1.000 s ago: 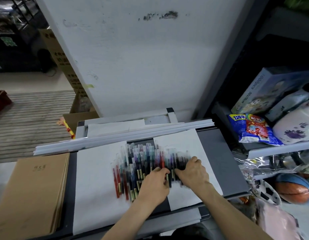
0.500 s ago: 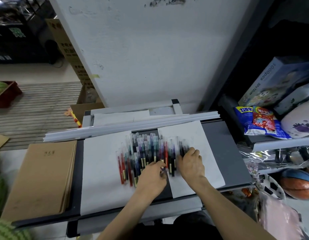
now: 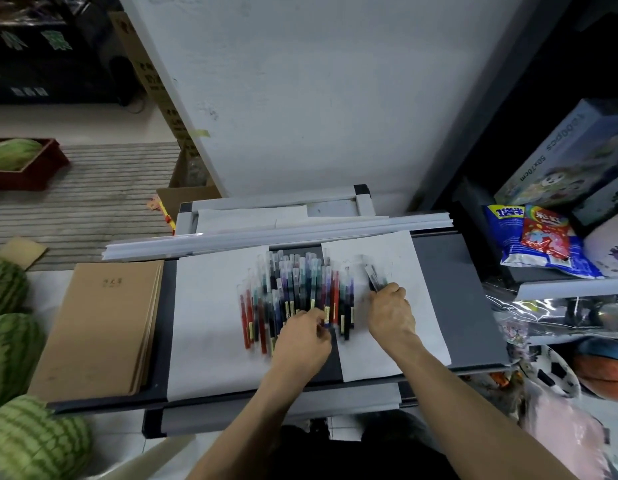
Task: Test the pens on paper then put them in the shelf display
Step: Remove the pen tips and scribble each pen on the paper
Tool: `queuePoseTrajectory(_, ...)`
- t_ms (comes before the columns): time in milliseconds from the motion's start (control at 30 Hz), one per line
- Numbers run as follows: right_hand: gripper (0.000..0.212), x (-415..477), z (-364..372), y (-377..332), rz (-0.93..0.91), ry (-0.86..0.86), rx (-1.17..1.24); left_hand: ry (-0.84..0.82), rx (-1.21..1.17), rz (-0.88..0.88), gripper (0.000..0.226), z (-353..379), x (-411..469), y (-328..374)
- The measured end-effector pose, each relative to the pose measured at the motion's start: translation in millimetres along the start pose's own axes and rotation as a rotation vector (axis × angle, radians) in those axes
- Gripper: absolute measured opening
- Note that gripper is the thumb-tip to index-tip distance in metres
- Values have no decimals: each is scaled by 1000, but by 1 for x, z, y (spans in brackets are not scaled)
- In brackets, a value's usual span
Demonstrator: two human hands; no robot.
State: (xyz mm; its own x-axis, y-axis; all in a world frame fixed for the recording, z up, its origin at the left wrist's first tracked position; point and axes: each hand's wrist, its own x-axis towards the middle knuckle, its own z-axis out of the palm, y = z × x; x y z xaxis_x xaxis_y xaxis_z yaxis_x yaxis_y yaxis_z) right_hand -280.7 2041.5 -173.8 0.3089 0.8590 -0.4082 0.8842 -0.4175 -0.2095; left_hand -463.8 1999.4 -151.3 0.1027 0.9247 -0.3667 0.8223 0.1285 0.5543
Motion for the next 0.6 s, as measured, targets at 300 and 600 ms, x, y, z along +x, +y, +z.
queuePoseTrajectory(300,37,10,0,15,-14,-23,176,161,-94,-163,48,11,9,46)
queuePoseTrajectory(600,34,16,-10,41,-87,-97,511,228,115,-285,72,47,32,80)
